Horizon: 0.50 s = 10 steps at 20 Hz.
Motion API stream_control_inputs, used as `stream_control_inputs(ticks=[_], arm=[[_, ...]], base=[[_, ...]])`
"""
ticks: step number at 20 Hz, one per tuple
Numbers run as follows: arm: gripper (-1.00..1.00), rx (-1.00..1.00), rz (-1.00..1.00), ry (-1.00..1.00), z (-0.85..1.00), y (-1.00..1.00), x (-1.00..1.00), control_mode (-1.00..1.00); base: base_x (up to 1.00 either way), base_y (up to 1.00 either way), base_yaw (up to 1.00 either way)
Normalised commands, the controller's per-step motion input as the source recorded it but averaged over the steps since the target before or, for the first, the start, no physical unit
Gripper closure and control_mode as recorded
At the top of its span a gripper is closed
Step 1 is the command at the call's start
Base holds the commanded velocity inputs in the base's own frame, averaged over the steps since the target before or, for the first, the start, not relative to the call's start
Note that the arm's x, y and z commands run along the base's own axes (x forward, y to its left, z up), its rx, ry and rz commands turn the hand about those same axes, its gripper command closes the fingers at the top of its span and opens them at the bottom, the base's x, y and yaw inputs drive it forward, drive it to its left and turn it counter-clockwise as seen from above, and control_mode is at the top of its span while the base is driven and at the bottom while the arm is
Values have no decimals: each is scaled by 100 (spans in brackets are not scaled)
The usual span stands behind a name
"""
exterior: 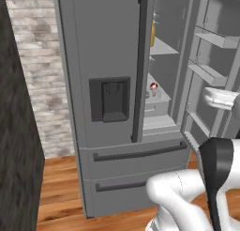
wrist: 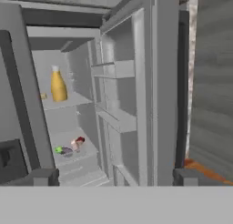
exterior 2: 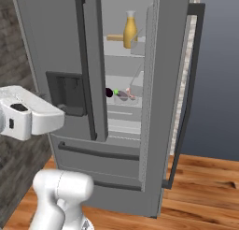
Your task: Place the tupperware on the second highest shelf of the fridge. Make space for the tupperware among the existing items by rearranging them on the shelves if needed. Close the fridge door when finished.
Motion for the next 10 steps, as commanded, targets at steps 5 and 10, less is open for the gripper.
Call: stream_control_inputs(ticks=[5,10], arm=[[-100,62,0,-22,3,-41,-30,-100],[-100,63,5,-10,0,-56,-12,-100]], base=[[0,0,0],[0,0,0]])
